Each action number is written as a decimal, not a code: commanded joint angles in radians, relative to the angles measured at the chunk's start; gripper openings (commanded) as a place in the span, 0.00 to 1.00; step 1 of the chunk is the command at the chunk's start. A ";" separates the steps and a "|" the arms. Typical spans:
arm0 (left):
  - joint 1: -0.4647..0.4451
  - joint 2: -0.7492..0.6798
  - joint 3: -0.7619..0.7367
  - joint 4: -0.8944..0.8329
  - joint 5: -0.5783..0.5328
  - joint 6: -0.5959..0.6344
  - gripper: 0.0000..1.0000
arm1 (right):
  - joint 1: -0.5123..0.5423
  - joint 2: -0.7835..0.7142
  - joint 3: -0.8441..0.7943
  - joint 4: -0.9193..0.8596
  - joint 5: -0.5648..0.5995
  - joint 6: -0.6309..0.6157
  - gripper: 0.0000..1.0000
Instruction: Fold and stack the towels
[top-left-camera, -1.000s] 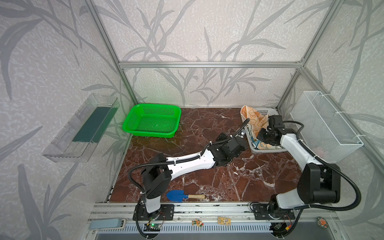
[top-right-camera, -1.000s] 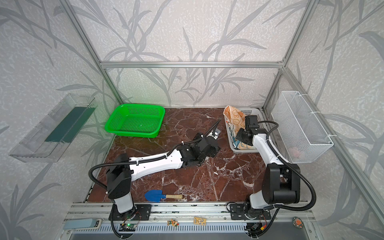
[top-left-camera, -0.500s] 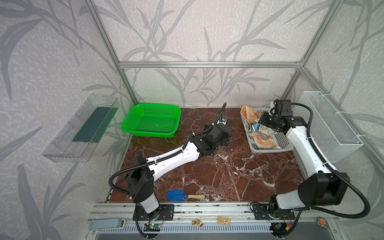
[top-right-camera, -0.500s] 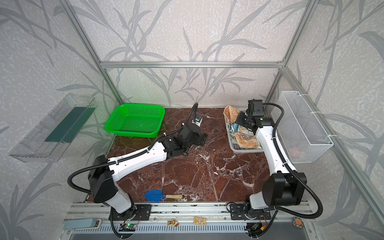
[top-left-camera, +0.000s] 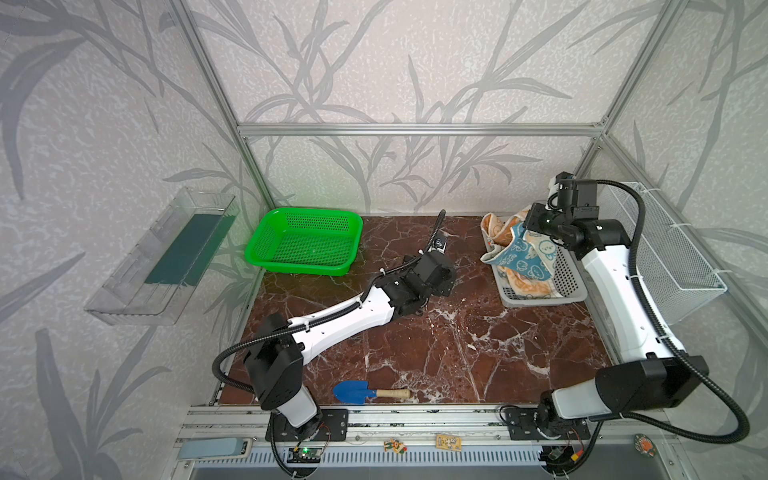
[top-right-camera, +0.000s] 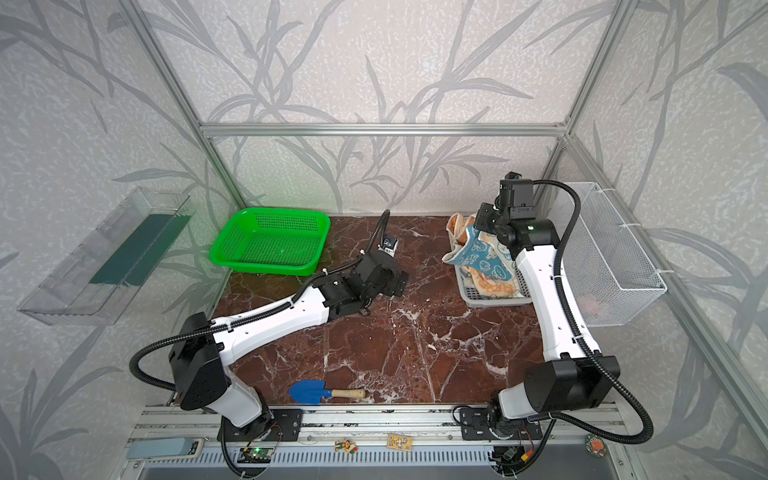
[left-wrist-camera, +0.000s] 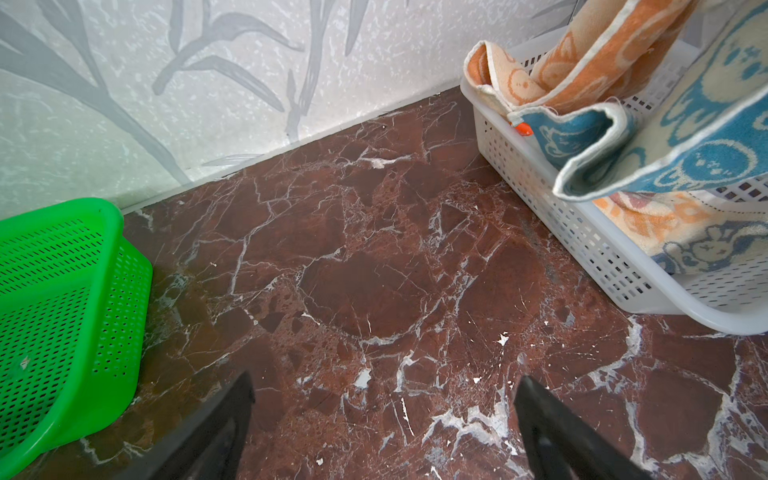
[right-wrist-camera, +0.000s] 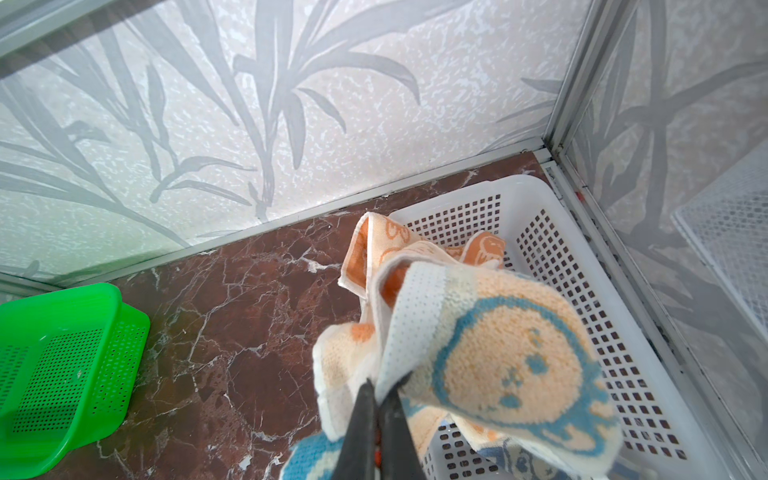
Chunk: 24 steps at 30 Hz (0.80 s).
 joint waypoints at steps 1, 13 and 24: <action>0.010 -0.039 -0.010 -0.008 0.009 -0.035 0.99 | 0.023 0.031 0.079 -0.028 -0.093 -0.018 0.00; 0.112 -0.156 -0.062 -0.042 0.044 -0.152 0.99 | 0.357 0.063 0.401 -0.131 -0.177 -0.096 0.00; 0.179 -0.279 -0.167 -0.025 0.046 -0.183 0.99 | 0.450 0.158 0.529 -0.156 -0.188 -0.099 0.00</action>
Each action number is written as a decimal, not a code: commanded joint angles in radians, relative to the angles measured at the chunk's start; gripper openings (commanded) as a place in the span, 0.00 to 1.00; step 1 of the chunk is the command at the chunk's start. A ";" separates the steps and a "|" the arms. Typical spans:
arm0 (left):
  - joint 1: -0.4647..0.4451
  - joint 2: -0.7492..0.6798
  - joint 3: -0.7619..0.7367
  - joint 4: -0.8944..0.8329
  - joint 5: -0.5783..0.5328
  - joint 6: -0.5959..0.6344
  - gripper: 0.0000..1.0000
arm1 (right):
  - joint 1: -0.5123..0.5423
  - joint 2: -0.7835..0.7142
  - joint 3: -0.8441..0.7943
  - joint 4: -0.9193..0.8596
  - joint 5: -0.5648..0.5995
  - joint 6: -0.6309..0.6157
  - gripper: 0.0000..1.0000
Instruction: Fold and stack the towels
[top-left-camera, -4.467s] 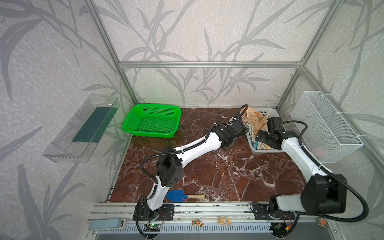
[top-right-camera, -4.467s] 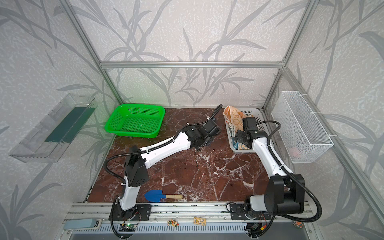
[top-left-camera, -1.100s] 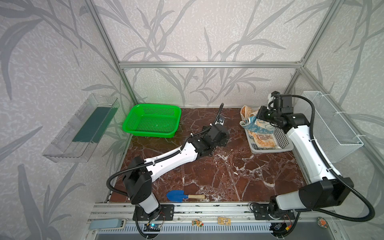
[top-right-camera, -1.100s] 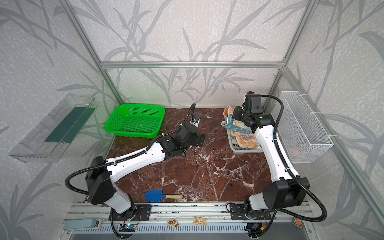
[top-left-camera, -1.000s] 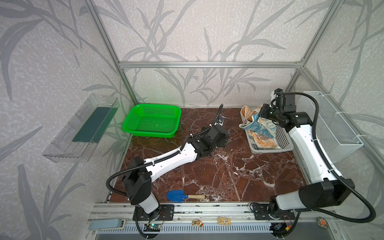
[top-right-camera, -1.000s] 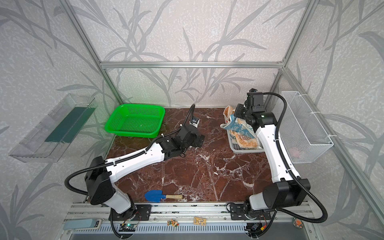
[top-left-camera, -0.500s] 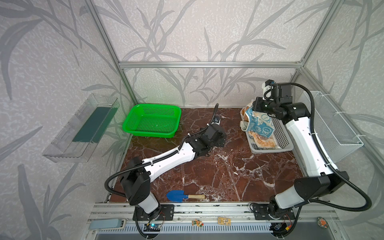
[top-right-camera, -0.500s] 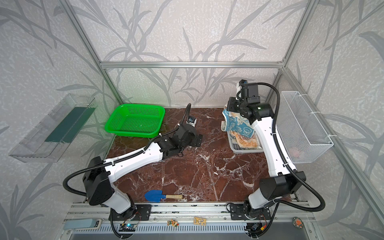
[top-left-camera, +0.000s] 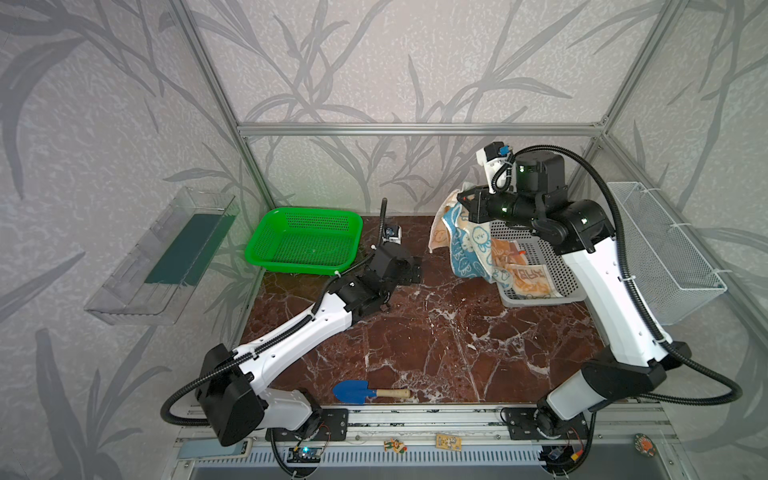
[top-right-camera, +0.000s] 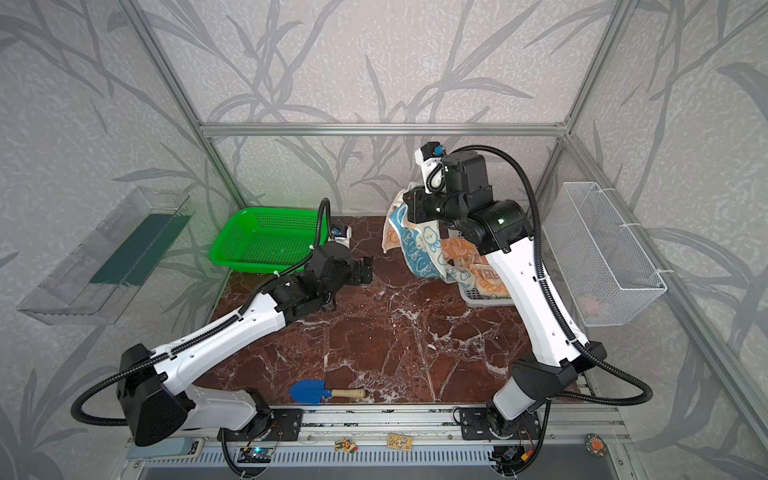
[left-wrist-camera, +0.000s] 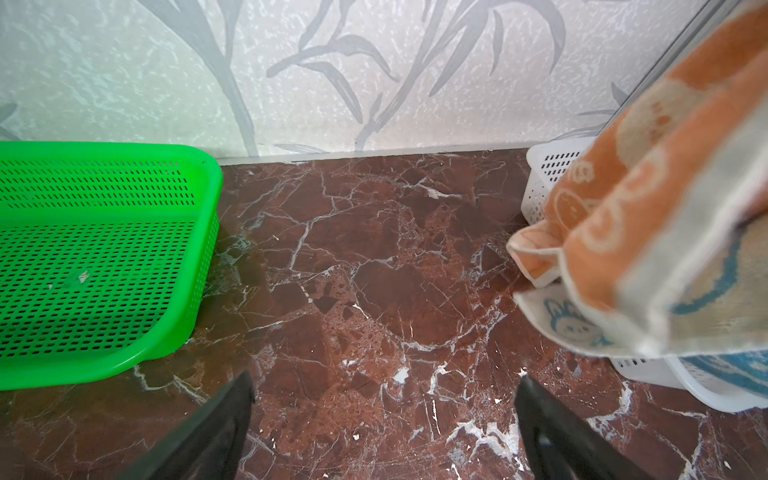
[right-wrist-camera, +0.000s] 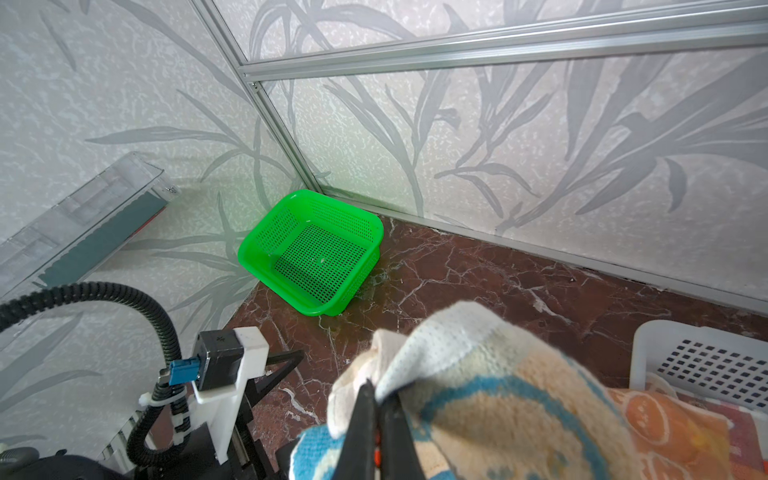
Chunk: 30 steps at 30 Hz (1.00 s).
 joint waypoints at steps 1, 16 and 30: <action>0.011 -0.008 -0.016 -0.003 0.001 -0.030 0.99 | 0.006 0.029 0.045 -0.021 0.030 -0.025 0.00; 0.017 0.107 0.058 0.005 0.093 -0.012 0.99 | -0.435 0.017 0.083 -0.186 0.224 -0.024 0.00; 0.017 0.141 0.066 -0.014 0.142 -0.029 0.99 | -0.477 -0.041 -0.542 0.020 0.489 -0.026 0.00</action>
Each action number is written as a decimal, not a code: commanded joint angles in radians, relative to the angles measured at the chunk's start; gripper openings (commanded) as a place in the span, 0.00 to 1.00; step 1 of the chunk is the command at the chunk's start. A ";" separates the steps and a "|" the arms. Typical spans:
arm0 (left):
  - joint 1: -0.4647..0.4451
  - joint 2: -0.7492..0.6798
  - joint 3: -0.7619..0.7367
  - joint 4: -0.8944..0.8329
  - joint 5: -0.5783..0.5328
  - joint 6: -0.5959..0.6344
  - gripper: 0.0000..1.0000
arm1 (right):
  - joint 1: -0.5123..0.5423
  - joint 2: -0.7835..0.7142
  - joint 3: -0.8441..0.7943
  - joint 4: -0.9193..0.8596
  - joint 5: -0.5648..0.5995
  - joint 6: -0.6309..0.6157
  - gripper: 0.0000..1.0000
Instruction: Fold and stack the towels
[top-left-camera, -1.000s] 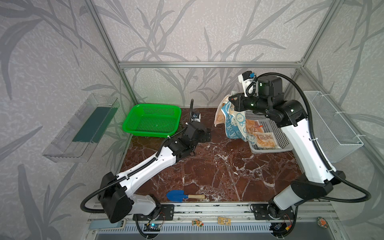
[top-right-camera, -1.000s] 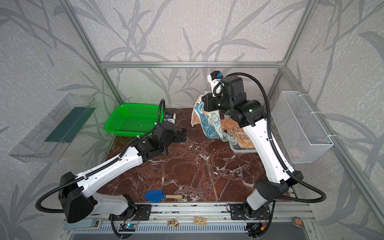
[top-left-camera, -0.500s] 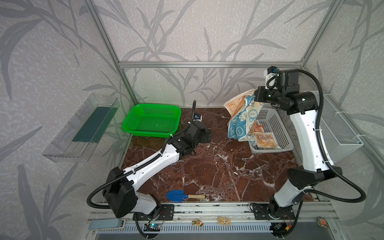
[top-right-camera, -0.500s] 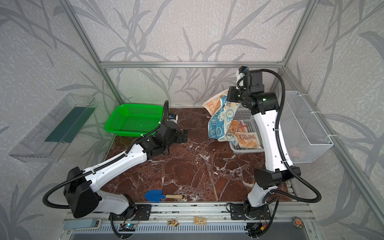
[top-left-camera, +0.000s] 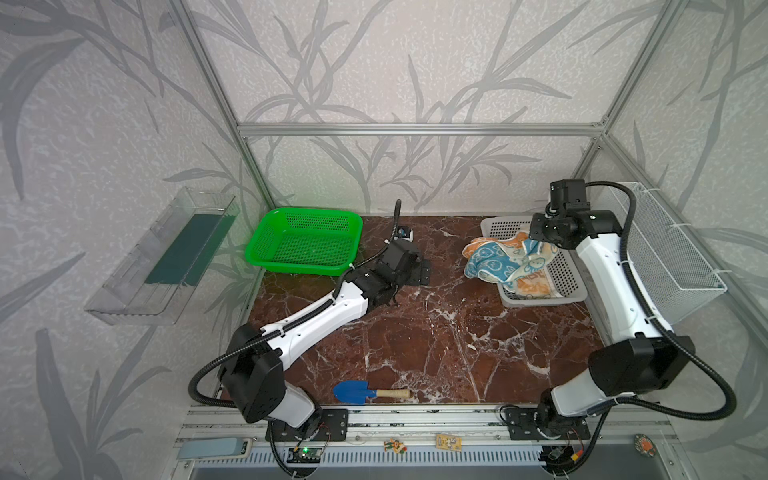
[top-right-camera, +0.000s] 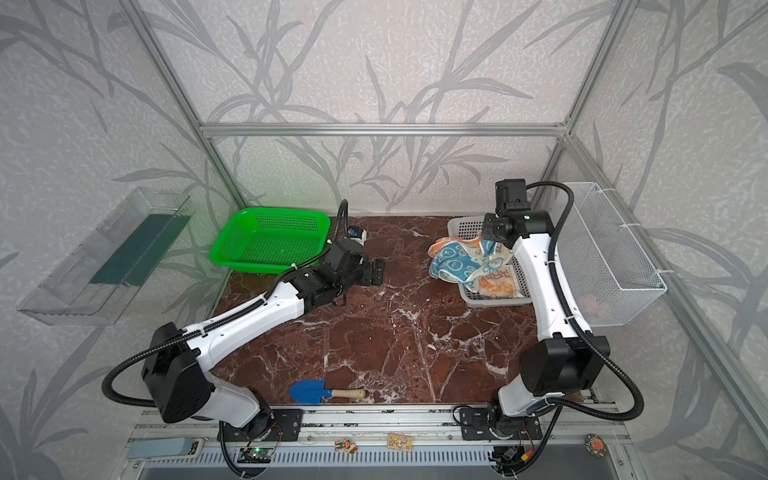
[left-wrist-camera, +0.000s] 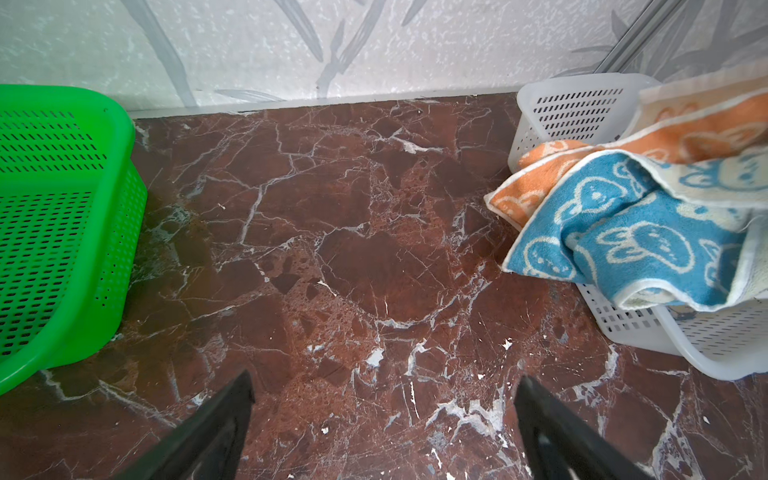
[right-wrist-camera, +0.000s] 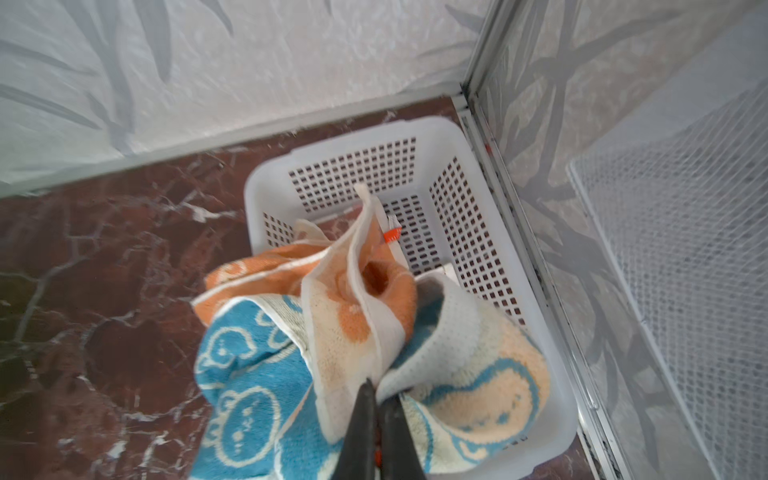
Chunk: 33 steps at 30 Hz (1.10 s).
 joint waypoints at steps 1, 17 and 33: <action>0.004 -0.009 0.007 -0.012 0.002 -0.022 0.99 | -0.008 0.013 -0.066 0.068 0.082 0.004 0.00; 0.005 -0.005 -0.004 -0.009 0.021 -0.043 0.99 | 0.019 -0.039 -0.121 0.068 -0.211 0.035 0.94; 0.007 -0.050 -0.051 -0.031 0.005 -0.052 0.99 | 0.417 0.259 0.009 -0.011 0.139 -0.045 0.89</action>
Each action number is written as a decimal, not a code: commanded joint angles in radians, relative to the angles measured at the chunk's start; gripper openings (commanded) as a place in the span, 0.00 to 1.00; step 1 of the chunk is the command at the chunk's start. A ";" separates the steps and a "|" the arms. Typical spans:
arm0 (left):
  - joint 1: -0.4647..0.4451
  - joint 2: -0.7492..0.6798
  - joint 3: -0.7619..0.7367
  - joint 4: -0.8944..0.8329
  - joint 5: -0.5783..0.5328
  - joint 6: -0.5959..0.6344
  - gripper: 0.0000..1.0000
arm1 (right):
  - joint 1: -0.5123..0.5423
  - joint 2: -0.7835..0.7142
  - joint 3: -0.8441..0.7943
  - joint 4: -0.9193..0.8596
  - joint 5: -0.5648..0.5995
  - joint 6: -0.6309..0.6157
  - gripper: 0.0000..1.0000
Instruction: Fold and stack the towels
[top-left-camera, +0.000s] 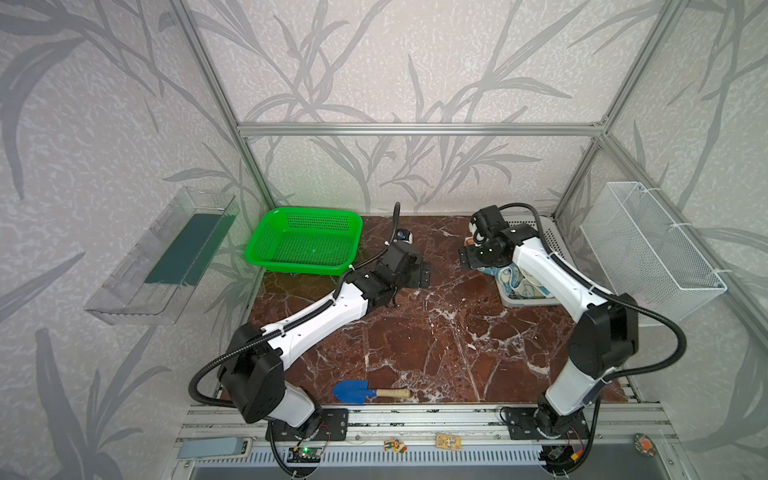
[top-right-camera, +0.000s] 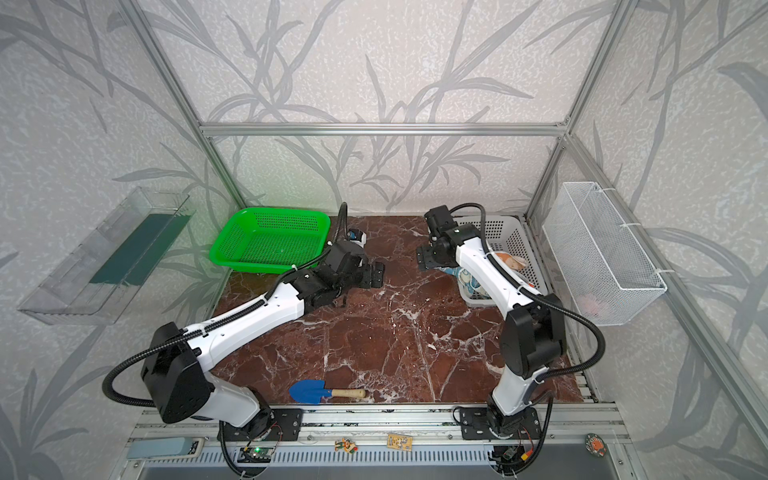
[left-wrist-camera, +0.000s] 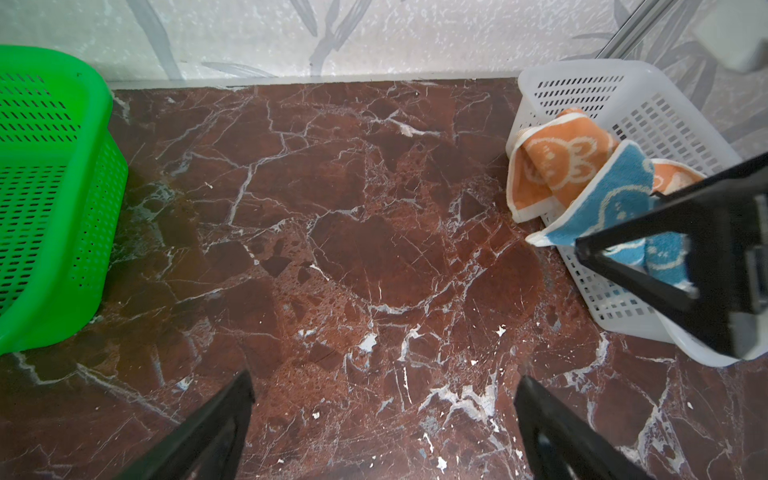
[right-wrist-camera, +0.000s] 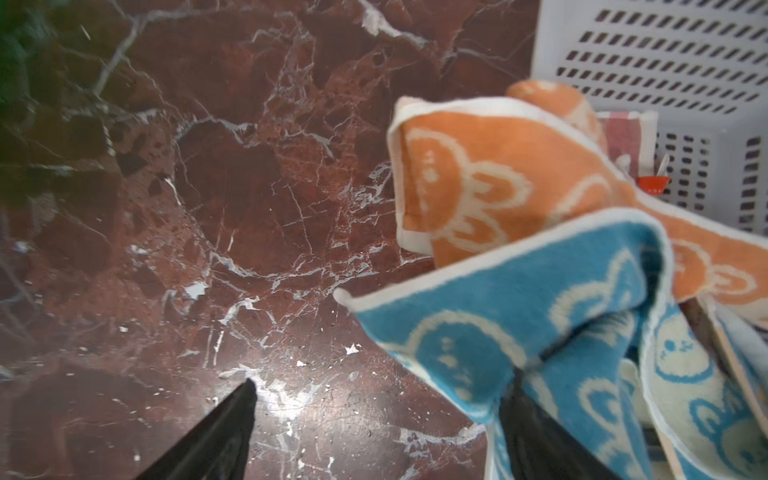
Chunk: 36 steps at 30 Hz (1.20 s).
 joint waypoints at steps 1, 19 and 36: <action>0.005 -0.045 -0.020 -0.021 -0.023 -0.019 0.99 | 0.050 0.086 0.098 -0.100 0.272 -0.018 0.89; 0.010 -0.026 0.001 -0.034 -0.018 -0.001 0.99 | -0.095 0.081 0.058 -0.152 0.528 -0.030 0.19; 0.010 0.021 0.032 -0.030 0.029 0.001 0.99 | -0.287 -0.046 -0.020 -0.124 0.384 -0.014 0.57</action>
